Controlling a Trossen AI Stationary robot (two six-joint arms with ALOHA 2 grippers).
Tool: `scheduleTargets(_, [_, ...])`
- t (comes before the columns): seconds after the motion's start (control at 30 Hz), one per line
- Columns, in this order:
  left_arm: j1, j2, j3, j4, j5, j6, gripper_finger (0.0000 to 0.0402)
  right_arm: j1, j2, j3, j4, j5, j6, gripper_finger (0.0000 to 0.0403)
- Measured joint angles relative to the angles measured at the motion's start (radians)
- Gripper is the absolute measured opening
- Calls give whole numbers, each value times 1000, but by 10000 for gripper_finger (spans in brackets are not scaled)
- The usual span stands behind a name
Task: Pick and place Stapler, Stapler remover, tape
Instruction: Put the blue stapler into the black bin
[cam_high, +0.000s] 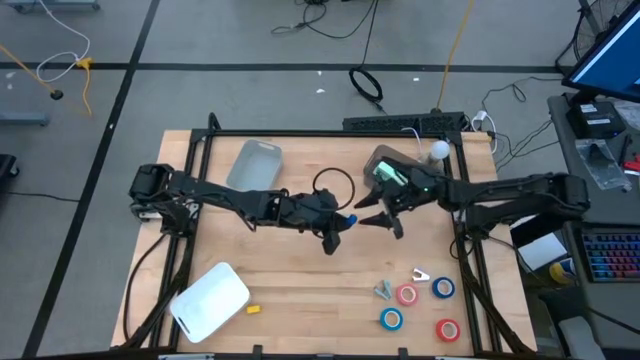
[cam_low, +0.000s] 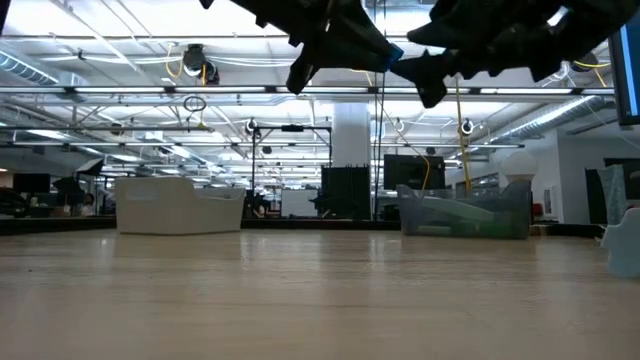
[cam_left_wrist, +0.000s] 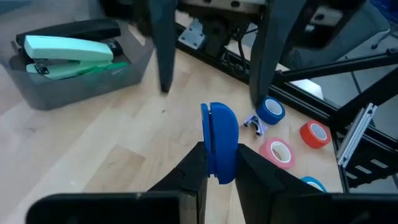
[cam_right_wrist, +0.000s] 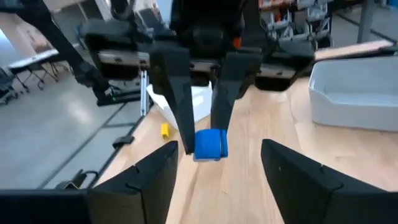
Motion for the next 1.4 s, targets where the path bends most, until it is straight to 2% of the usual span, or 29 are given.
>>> scheduleTargets(0.17, [0, 0, 0, 1, -9, 7, 70, 0, 68, 46, -2, -3, -3, 237])
scheduleTargets(0.33, [3, 0, 0, -1, -9, 26, 70, 0, 99, 67, -4, -4, -1, 219])
scheduleTargets(1.0, [20, 0, 0, -8, 11, 81, 72, 0, 103, 68, -11, -18, 5, 63])
scheduleTargets(1.4, [22, -2, 0, -24, 18, 92, 72, 0, 103, 68, -11, -2, 5, 60])
